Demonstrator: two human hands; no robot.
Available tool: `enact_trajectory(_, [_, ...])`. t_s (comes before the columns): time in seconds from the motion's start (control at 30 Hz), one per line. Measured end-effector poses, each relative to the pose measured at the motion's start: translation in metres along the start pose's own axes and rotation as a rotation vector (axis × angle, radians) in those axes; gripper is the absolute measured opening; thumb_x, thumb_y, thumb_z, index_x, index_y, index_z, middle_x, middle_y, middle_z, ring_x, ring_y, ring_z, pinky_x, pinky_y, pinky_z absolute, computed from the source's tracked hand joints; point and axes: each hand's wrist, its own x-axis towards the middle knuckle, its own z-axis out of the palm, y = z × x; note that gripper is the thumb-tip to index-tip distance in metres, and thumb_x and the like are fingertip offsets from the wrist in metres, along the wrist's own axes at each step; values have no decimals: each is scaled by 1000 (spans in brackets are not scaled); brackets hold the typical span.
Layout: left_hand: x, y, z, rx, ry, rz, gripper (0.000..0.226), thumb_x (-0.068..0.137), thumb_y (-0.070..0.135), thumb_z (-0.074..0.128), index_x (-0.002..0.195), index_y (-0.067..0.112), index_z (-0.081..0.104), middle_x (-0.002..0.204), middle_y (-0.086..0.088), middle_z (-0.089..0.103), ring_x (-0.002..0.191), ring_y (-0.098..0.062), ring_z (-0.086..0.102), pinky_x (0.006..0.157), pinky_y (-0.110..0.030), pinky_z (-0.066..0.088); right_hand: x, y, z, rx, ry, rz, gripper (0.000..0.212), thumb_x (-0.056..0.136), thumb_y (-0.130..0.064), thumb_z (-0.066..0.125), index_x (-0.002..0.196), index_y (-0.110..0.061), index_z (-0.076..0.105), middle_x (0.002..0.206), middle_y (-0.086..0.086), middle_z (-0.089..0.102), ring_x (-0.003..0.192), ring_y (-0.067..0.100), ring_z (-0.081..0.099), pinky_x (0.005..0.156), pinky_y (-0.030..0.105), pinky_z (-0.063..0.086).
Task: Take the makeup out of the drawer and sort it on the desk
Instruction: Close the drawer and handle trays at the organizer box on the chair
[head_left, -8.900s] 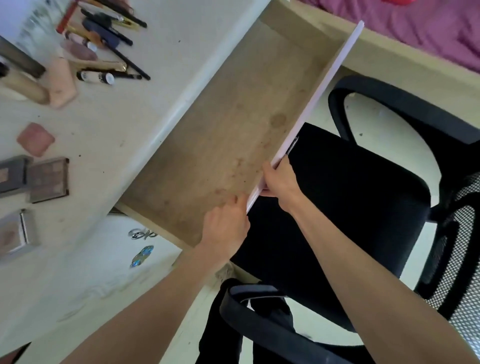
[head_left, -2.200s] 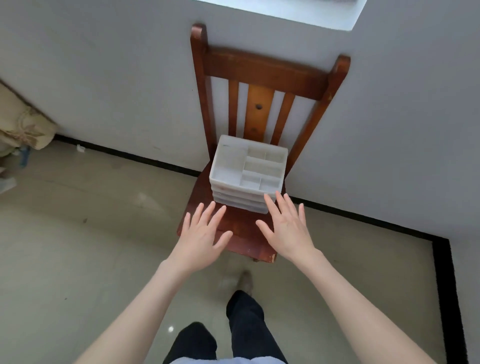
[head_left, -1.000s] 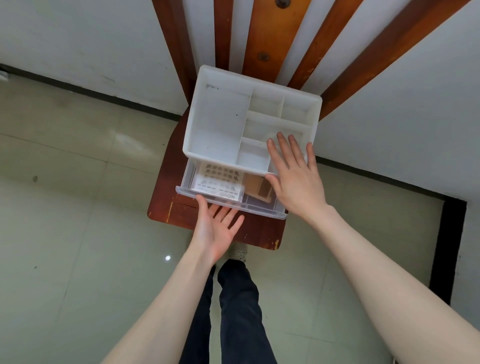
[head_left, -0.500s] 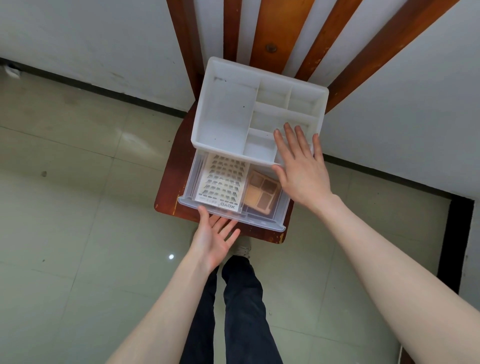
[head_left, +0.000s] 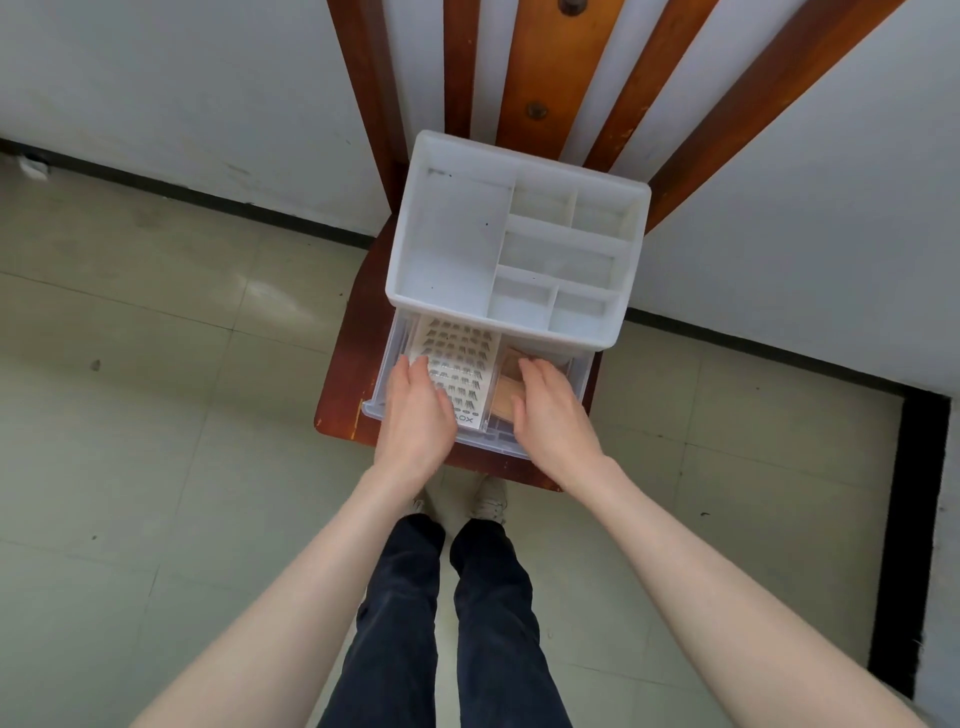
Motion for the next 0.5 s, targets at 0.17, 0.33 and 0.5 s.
enact_trajectory(0.17, [9,1,5,120,-59,-71,59,92,8,43,143,4,14,146,-23,21,135,-36,23,111,-44,25,21,6,9,-164,-143,160,43,89,-6,51,129,0,37,130,19,43,122,32,38,107,35,28])
enact_trajectory(0.33, [10,14,-3,147,-60,-147,61,93,13,45,144,6,12,139,-21,35,128,-37,26,102,-42,26,23,4,12,-232,-110,183,44,89,-13,54,129,-2,38,127,18,42,118,33,41,102,35,32])
enact_trajectory(0.5, [14,14,3,41,-125,-214,63,92,14,49,142,6,12,139,-24,29,130,-36,24,104,-42,28,20,3,15,-258,-89,182,43,88,-10,53,128,-3,39,127,18,42,117,33,41,97,34,35])
